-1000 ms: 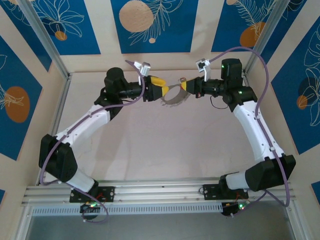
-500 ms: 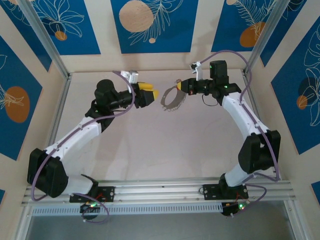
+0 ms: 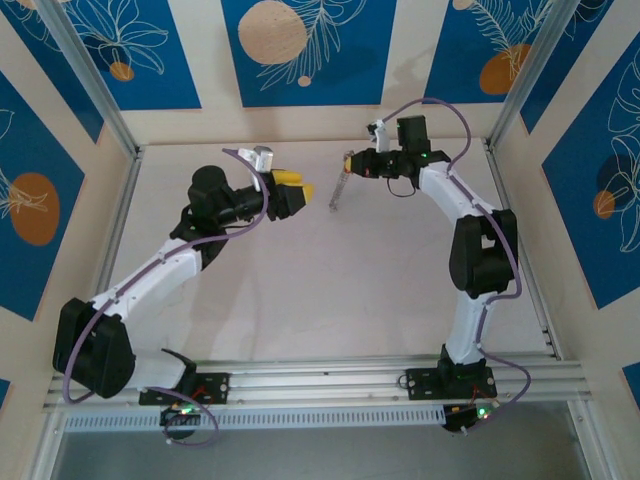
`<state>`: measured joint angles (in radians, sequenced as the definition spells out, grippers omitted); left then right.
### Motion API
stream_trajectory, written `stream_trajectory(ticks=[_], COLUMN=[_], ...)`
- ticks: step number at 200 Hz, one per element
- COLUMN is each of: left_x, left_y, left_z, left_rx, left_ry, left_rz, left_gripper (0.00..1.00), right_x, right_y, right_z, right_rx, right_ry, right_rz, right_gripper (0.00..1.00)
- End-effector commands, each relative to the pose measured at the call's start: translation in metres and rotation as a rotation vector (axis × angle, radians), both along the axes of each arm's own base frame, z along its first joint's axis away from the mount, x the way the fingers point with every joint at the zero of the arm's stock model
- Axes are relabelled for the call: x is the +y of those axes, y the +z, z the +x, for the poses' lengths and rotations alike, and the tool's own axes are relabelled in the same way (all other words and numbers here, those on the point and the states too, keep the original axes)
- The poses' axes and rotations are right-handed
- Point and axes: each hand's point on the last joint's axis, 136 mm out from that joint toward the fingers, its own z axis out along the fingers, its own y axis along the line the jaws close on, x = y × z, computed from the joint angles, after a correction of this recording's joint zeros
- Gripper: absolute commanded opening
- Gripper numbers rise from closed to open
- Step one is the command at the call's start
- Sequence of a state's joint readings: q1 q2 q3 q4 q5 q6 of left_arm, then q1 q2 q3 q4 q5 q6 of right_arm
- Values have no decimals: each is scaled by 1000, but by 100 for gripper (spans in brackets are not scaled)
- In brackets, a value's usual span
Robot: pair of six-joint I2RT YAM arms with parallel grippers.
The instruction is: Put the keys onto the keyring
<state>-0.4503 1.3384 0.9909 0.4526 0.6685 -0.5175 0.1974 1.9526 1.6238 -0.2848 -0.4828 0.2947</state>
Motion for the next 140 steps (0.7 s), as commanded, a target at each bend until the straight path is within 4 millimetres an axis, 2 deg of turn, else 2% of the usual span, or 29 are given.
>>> stream_trajectory(ticks=[1,57,88,140], left_x=[5,4,5,5], left_y=[0,-5,-8,-11], left_z=[6,7,8,8], left_rx=[-16,1,10,27], left_ry=[19,18,24,26], left_rz=[-17,-18,-17,-19], left_gripper=[71,71,72,72], right_x=[-4,-23,-34,-35], right_y=[-5,-49,-63,-89], right_z=[0,-34,-57,-95], right_rx=[-8,64,96,163], right_ry=[-16,-67,-95,-102], right_rz=[5,-36,-40,-29], right_gripper=[0,0,0,0])
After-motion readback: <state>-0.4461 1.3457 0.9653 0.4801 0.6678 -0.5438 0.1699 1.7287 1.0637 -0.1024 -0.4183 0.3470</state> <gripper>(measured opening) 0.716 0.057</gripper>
